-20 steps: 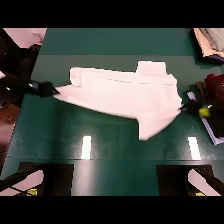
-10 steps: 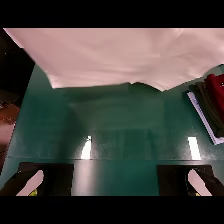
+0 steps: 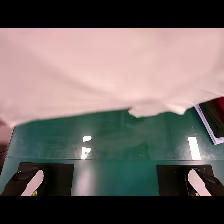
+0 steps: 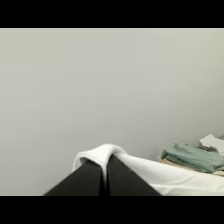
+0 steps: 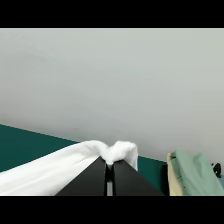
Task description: Fold the shirts.
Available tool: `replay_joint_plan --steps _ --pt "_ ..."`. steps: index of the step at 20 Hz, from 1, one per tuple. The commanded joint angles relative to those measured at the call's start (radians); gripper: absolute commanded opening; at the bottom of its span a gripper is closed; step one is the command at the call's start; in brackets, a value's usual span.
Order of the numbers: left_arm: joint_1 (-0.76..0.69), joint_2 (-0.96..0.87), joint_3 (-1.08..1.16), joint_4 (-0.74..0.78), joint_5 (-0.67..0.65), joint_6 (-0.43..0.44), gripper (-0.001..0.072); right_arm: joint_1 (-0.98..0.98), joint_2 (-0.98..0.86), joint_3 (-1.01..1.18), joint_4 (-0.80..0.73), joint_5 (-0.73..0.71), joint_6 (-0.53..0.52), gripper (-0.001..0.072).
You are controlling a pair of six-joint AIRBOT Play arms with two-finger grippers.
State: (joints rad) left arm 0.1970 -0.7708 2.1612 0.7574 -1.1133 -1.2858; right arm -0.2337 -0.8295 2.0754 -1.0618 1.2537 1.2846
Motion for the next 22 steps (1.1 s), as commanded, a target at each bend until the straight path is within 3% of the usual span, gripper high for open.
replay_joint_plan --steps 1,5,8,13,17,22 --pt "0.000 0.026 0.007 -0.029 0.001 -0.026 0.0029 0.000 0.026 0.019 -0.090 0.027 0.045 0.0018" --pt "0.000 -0.014 -0.203 0.082 -0.087 -0.109 0.0029 0.002 -0.069 -0.082 -0.033 0.100 0.051 0.0018" --pt "0.000 -0.130 -0.410 0.106 -0.188 -0.129 0.0029 0.019 -0.272 -0.088 0.057 0.265 0.071 0.0018" --pt "-0.079 -0.421 -0.697 0.134 -0.269 -0.108 0.0029 0.177 -0.658 -0.089 -0.027 0.452 0.088 0.0018" --pt "-0.135 -0.691 -0.742 0.171 -0.151 -0.051 0.0030 0.234 -0.906 -0.088 -0.042 0.420 0.090 0.0018" --pt "-0.124 -0.796 -0.742 0.172 0.208 -0.045 0.0030 0.217 -1.023 -0.088 -0.041 0.152 0.095 0.0018"
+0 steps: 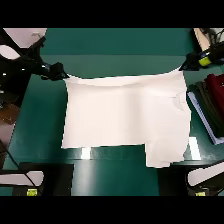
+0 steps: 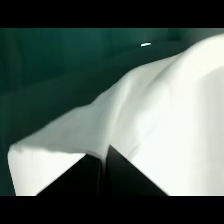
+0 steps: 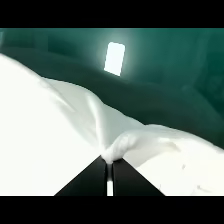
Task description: Fold the shirts.
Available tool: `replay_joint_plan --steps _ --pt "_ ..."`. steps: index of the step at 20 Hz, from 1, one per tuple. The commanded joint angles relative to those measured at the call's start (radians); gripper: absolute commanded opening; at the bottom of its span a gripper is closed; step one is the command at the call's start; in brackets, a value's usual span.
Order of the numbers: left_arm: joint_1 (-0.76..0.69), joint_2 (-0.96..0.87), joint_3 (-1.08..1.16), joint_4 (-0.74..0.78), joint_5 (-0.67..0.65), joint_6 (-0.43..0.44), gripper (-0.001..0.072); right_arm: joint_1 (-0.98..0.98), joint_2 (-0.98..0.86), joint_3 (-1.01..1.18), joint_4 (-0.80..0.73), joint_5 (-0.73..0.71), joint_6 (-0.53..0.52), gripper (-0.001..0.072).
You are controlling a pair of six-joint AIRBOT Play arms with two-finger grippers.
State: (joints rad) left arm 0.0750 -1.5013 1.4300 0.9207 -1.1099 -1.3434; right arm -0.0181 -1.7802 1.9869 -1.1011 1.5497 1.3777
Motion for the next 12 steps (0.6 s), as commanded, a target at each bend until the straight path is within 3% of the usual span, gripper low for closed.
replay_joint_plan --steps 1,5,7,12 --pt "-0.002 -0.065 -0.006 0.001 0.257 0.028 0.0030 0.002 -0.073 0.000 -0.002 -0.201 0.000 0.0018" --pt "-0.002 -0.065 0.058 -0.018 0.317 0.097 0.0030 0.000 -0.055 0.000 -0.003 -0.385 -0.013 0.0018" --pt "-0.002 -0.065 0.093 -0.014 0.314 0.129 0.0030 0.000 -0.043 0.000 -0.007 -0.409 -0.021 0.0018" --pt "-0.002 -0.066 0.083 0.077 0.233 0.148 0.0029 0.020 -0.039 -0.001 -0.216 -0.230 -0.034 0.0018"
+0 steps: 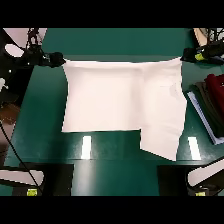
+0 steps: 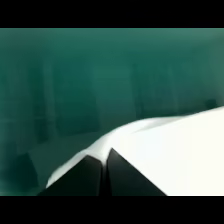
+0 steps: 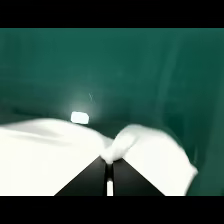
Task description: Fold the shirts.
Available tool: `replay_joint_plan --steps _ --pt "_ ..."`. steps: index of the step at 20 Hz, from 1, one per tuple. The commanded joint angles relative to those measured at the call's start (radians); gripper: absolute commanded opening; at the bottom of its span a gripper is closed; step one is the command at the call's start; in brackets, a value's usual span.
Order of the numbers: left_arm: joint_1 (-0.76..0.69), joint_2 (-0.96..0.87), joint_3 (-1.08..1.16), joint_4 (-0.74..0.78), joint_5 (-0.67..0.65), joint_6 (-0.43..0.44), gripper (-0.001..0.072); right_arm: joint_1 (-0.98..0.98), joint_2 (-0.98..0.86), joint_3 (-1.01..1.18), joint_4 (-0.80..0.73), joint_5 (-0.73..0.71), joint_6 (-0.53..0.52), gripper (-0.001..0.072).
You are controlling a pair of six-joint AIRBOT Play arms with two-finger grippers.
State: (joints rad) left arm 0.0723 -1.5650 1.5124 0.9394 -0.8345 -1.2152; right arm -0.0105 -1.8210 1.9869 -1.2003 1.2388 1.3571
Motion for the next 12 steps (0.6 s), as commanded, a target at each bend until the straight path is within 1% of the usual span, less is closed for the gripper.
replay_joint_plan --steps 1,4,7,8,11,12 --pt "0.001 -0.002 -0.010 0.079 -0.070 0.019 0.0030 0.023 0.002 -0.001 -0.143 0.117 -0.025 0.0018" --pt "0.001 -0.002 -0.081 0.097 -0.116 0.019 0.0029 0.042 0.002 -0.002 -0.183 0.200 -0.031 0.0018" --pt "0.001 -0.002 -0.176 0.102 -0.098 0.019 0.0030 0.048 0.038 -0.112 -0.189 0.209 -0.017 0.0018" --pt "0.001 -0.002 -0.196 0.103 -0.088 0.019 0.0030 0.048 0.057 -0.171 -0.188 0.198 -0.015 0.0018" --pt "0.001 -0.002 -0.211 0.101 -0.074 0.018 0.0030 0.054 0.126 -0.341 -0.179 0.079 -0.010 0.0020" --pt "0.001 -0.002 -0.211 0.101 -0.077 0.016 0.0030 0.054 0.140 -0.376 -0.180 0.053 0.008 0.0021"
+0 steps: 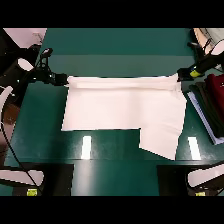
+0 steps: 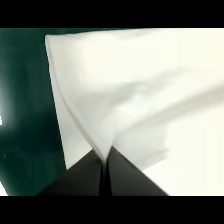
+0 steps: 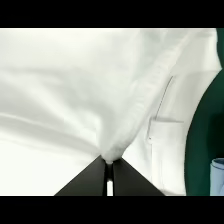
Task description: Fold the shirts.
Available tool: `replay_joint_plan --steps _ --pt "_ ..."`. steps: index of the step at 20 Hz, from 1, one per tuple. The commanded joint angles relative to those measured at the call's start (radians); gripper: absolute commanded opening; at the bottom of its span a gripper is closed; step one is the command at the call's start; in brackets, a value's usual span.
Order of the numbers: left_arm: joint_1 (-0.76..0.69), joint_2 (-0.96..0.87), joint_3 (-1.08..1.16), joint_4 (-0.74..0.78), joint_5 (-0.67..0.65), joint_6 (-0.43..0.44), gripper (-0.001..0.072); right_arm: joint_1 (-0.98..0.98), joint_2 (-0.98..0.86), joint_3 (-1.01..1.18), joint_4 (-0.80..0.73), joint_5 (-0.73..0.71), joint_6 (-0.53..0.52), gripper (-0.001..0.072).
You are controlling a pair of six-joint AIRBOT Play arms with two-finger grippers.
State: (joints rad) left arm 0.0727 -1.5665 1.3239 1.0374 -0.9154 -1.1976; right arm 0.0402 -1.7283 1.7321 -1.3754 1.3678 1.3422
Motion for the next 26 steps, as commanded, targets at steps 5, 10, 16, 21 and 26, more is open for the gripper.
replay_joint_plan --steps 5,10,16,21,26 --pt "0.001 0.002 -0.021 0.008 -0.064 -0.068 0.0603 -0.011 0.074 -0.206 0.023 -0.067 0.083 0.0436" --pt "0.072 0.017 -0.007 0.070 -0.362 -0.063 0.0602 -0.067 0.170 -0.219 0.038 0.097 0.034 0.0433" --pt "0.175 0.267 -0.352 0.047 -0.389 -0.014 0.0604 -0.242 0.404 -0.493 0.381 0.190 -0.118 0.0430" --pt "0.175 0.431 -0.605 -0.012 -0.340 0.002 0.0604 -0.314 0.523 -0.670 0.449 0.132 -0.148 0.0430" --pt "0.175 0.443 -0.697 -0.038 -0.238 0.001 0.0604 -0.316 0.584 -0.707 0.466 0.134 -0.158 0.0430"
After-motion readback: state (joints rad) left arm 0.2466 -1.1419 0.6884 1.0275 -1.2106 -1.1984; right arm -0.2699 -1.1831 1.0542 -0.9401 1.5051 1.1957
